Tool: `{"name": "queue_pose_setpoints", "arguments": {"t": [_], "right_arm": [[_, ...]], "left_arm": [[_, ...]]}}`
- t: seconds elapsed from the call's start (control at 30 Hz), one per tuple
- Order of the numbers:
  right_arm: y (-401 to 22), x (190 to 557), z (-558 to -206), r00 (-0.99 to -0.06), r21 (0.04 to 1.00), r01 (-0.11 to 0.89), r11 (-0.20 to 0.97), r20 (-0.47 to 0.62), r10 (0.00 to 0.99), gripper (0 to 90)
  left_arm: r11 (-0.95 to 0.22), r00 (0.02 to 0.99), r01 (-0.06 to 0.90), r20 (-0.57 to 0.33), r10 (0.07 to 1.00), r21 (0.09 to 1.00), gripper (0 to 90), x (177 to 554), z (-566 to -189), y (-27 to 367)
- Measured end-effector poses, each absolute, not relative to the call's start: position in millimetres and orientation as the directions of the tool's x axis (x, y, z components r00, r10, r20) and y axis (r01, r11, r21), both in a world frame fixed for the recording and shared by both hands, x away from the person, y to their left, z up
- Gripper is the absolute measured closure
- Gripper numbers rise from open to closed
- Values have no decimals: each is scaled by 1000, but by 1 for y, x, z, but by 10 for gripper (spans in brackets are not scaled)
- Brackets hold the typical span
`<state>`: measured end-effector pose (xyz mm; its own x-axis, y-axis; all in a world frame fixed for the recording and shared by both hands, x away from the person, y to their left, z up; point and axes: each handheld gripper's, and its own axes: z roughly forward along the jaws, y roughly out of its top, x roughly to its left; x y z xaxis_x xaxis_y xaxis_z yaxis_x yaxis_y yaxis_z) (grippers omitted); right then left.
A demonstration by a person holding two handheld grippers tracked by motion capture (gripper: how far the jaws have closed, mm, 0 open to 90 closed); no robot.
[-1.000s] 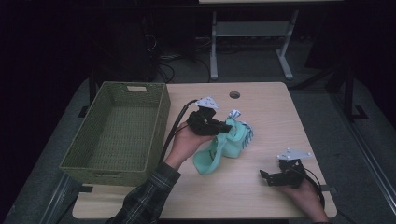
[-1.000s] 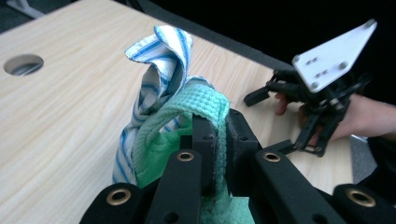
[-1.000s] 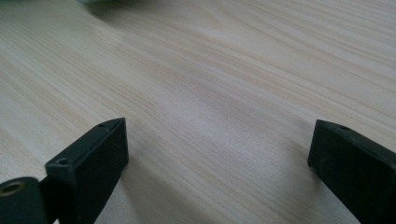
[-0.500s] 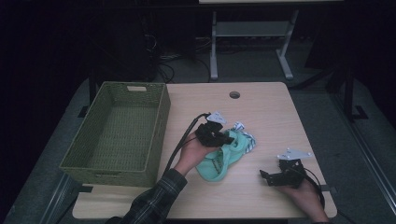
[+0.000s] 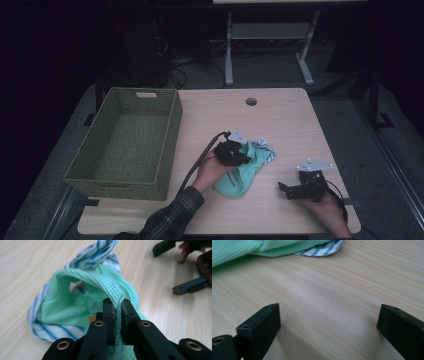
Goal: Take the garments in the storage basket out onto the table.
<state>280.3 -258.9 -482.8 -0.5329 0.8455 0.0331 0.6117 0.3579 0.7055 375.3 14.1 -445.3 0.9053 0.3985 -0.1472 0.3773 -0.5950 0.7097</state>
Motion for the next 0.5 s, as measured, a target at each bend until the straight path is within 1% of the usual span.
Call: {"name": "queue_pose_setpoints", "arguments": {"t": [0.17,0.23,0.27,0.33,0.4,0.5], "right_arm": [[-259,280,-483,-533,706,612,358,33,846,45],[-259,280,-483,-533,705,612,358,33,846,45],[-259,280,-483,-533,705,612,358,33,846,44],[-259,280,-483,-533,705,612,358,33,845,44],[-259,280,-483,-533,706,612,358,33,845,44],[-259,280,-483,-534,706,611,358,33,845,44]], "left_arm": [[-617,908,375,-139,395,692,832,374,-455,9],[-619,910,372,-139,392,692,823,374,-456,9],[-621,911,368,-134,391,692,804,375,-454,9],[-606,906,378,-144,399,700,708,374,-451,10],[-612,908,367,-129,398,700,623,374,-446,14],[-596,902,376,-131,412,710,540,372,-437,21]]}}
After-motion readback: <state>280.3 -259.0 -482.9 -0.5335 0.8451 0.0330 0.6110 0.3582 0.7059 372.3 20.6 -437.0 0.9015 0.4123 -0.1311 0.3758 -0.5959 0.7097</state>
